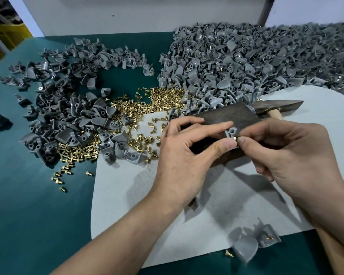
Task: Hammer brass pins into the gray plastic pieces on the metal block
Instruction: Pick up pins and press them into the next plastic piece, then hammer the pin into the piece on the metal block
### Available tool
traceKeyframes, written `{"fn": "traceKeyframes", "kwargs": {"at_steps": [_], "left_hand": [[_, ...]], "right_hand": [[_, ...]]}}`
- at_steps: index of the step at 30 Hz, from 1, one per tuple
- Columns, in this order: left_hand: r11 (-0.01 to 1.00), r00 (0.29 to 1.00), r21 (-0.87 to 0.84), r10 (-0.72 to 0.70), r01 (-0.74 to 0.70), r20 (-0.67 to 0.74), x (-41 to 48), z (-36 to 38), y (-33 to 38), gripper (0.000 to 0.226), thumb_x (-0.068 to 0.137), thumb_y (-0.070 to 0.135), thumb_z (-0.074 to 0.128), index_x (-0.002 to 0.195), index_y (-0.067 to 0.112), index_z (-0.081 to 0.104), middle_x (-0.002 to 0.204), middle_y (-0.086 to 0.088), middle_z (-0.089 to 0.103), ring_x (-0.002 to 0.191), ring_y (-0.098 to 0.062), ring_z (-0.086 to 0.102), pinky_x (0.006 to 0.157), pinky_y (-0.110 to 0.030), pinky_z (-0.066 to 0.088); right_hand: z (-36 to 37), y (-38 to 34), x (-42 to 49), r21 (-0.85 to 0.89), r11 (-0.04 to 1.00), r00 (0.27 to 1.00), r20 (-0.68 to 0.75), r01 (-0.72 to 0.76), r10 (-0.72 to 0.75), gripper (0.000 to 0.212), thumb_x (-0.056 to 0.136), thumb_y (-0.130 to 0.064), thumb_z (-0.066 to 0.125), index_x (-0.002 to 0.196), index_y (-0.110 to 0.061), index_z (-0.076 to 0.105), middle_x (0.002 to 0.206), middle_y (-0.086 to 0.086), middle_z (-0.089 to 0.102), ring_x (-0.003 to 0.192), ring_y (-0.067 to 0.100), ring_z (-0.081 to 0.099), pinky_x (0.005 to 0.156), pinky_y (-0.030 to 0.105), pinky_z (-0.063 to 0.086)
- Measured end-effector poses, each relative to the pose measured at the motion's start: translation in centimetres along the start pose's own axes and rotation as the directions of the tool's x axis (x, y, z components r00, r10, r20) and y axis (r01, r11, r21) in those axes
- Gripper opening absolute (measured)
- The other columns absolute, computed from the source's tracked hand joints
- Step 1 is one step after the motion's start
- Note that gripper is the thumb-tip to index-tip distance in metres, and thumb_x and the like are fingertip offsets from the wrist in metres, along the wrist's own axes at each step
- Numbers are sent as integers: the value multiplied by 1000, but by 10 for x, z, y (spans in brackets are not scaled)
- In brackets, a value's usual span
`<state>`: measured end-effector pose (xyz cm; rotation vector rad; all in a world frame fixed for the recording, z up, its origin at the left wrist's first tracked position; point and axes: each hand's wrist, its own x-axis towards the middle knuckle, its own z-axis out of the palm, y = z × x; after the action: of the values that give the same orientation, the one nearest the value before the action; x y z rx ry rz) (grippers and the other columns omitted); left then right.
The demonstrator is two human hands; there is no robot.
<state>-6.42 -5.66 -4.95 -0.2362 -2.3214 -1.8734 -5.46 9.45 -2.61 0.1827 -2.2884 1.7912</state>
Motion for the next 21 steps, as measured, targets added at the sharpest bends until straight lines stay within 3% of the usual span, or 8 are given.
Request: {"fn": "traceKeyframes", "kwargs": {"at_steps": [5, 8, 14, 17, 21], "left_hand": [[1000, 1000, -1, -16, 16, 2, 0, 0, 2, 34, 60, 52, 70, 95, 53, 69, 107, 18, 56, 114, 2, 46, 105, -37, 41], [1000, 1000, -9, -27, 27, -4, 0, 0, 3, 33, 59, 50, 71, 92, 52, 70, 112, 13, 54, 114, 1, 46, 106, -35, 41], [999, 999, -24, -35, 35, -1, 0, 0, 3, 34, 57, 48, 72, 92, 50, 71, 113, 11, 54, 114, 1, 47, 105, -33, 42], [999, 1000, -34, -18, 18, -14, 1, 1, 4, 33, 59, 44, 73, 91, 48, 72, 113, 5, 56, 113, -2, 49, 105, -33, 41], [998, 1000, -61, -12, 10, -20, 1, 2, 3, 31, 59, 41, 74, 89, 45, 72, 108, 7, 57, 110, -4, 50, 104, -31, 42]], "right_hand": [[0, 3, -1, -19, 999, 999, 7, 33, -33, 12, 73, -12, 79, 70, -19, 70, 47, -7, 55, 33, 6, 43, 36, 11, 33], [1, 4, -1, -40, 997, 998, 17, 61, -61, 7, 72, -17, 71, 71, -24, 70, 49, -8, 57, 34, 7, 46, 37, 10, 35], [-4, 5, 3, -80, 992, 993, 75, 99, -93, 13, 76, -7, 76, 73, -18, 69, 47, -6, 56, 33, 11, 48, 35, 13, 36], [-5, 5, 6, -130, 982, 987, 102, 135, -122, 7, 73, -20, 73, 73, -18, 67, 47, -5, 57, 32, 12, 50, 35, 13, 36], [-5, 5, 6, -153, 976, 983, 123, 157, -139, 13, 70, -31, 62, 74, -20, 66, 50, -3, 59, 33, 13, 53, 35, 14, 38]]}}
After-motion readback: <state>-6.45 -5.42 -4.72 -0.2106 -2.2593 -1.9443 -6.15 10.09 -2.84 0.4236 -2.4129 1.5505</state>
